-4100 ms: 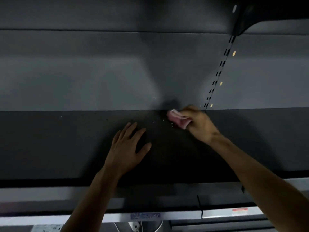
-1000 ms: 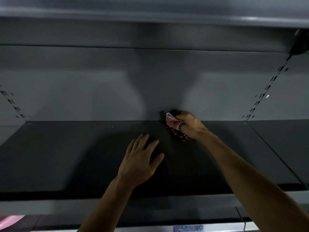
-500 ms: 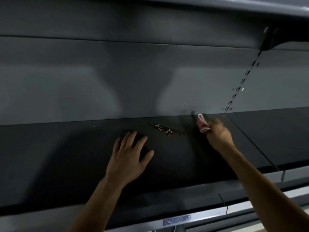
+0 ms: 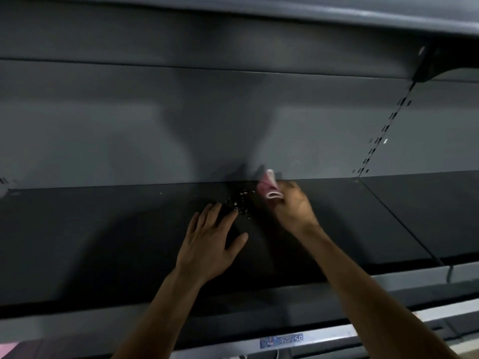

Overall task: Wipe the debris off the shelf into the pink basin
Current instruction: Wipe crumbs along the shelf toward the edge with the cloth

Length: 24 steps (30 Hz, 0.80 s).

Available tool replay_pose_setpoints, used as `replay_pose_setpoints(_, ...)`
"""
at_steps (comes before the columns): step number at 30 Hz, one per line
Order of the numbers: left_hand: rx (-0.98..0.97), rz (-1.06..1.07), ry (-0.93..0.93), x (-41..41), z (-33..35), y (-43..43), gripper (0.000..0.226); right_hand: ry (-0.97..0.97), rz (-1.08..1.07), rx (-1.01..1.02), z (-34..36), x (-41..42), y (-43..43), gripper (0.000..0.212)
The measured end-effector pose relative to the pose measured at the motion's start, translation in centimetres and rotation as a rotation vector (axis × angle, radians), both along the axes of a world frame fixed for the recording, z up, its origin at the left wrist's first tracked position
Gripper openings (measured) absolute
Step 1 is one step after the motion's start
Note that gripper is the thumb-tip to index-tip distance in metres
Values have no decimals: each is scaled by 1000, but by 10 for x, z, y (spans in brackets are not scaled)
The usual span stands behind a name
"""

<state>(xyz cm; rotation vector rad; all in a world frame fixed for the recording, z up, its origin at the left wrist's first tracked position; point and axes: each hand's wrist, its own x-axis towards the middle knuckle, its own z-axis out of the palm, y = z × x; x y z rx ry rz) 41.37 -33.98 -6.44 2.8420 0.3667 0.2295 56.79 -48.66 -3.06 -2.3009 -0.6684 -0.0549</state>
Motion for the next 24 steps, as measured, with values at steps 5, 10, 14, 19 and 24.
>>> replay_pose_setpoints(5,-90,-20,-7,-2,4,3,67,30,-242,-134,-7,52,-65,39)
replay_pose_setpoints(10,-60,-29,43,-13,5,24,69,-31,-228,-335,-15,57,-42,27)
replay_pose_setpoints(14,-7,74,75,-26,1,46,82,-206,-62,-287,-18,29,13,31)
replay_pose_setpoints(19,30,143,92,-35,0,59,83,-194,133,-246,-20,3,71,38)
replay_pose_setpoints(24,34,136,87,-41,-1,70,77,-166,65,-195,-1,22,46,31)
